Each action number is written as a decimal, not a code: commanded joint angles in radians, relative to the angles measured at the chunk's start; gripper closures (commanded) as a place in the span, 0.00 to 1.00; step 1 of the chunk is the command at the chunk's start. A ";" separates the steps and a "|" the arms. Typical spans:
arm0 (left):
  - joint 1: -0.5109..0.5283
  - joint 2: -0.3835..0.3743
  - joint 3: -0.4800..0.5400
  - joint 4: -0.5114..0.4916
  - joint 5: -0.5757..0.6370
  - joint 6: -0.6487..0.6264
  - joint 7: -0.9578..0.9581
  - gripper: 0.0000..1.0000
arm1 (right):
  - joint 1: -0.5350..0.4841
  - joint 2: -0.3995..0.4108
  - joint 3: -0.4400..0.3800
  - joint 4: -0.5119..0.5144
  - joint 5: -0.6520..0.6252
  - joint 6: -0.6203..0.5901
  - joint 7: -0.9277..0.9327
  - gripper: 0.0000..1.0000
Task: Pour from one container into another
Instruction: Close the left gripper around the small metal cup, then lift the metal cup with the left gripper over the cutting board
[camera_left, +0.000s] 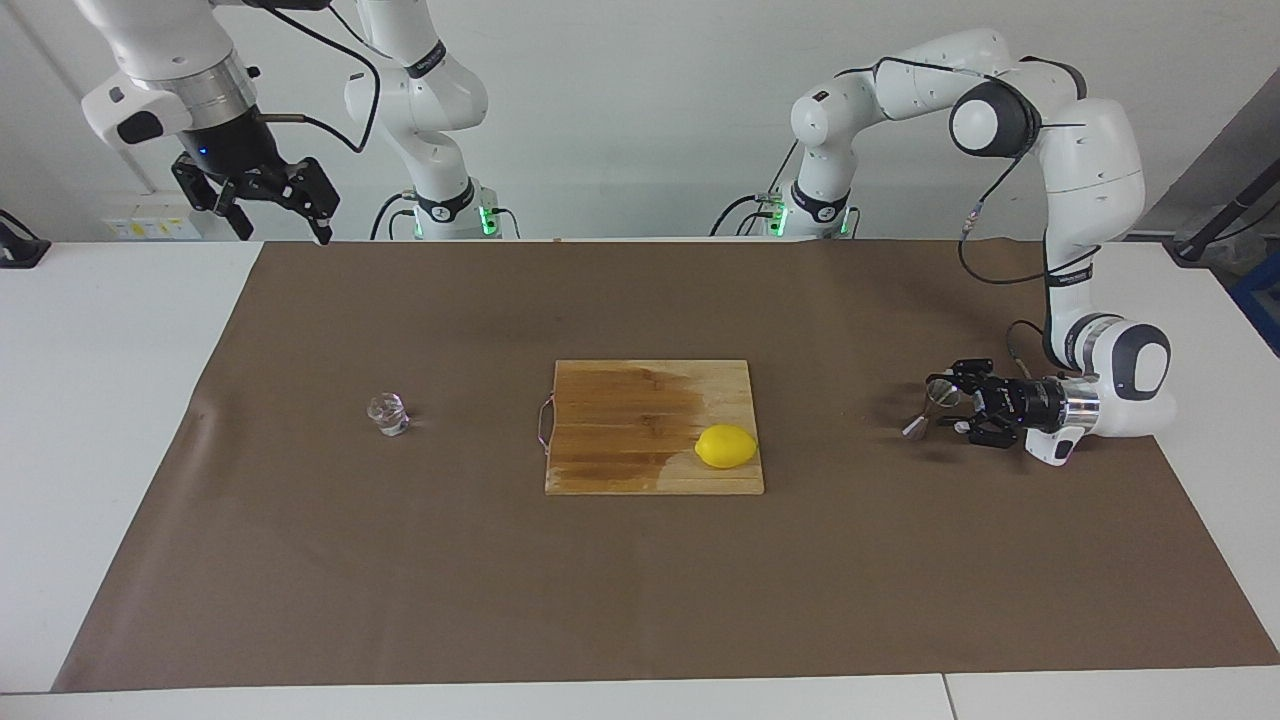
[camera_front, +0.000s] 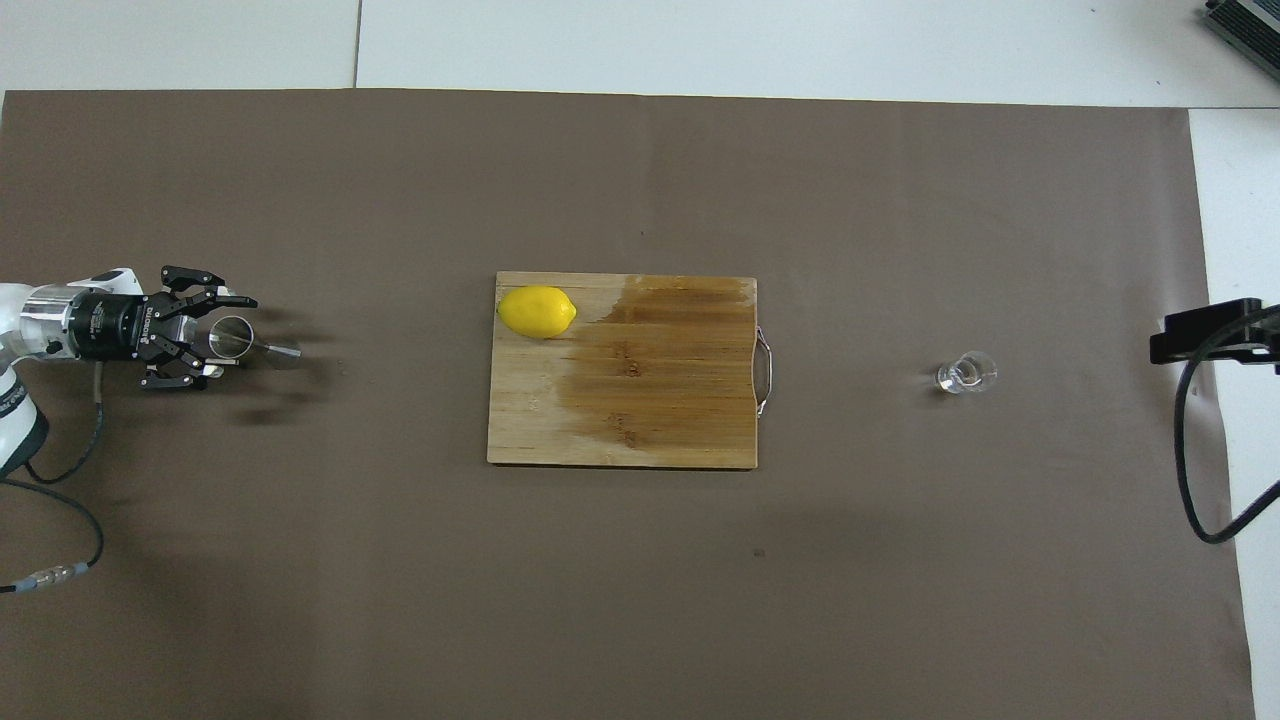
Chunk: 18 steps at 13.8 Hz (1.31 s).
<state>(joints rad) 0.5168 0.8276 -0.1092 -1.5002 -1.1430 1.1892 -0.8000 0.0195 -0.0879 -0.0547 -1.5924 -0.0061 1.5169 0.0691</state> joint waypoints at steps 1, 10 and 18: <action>-0.004 -0.016 0.005 -0.017 0.017 0.013 0.027 0.52 | -0.009 -0.010 0.004 -0.008 0.008 -0.011 -0.025 0.00; -0.037 -0.071 -0.015 -0.002 0.014 0.013 0.018 0.72 | -0.009 -0.010 0.004 -0.008 0.008 -0.011 -0.025 0.00; -0.118 -0.163 -0.129 -0.028 -0.050 0.076 -0.042 0.73 | -0.009 -0.010 0.004 -0.008 0.008 -0.011 -0.025 0.00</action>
<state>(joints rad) 0.4369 0.7106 -0.2321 -1.4866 -1.1609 1.2189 -0.8244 0.0195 -0.0879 -0.0547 -1.5924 -0.0061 1.5169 0.0691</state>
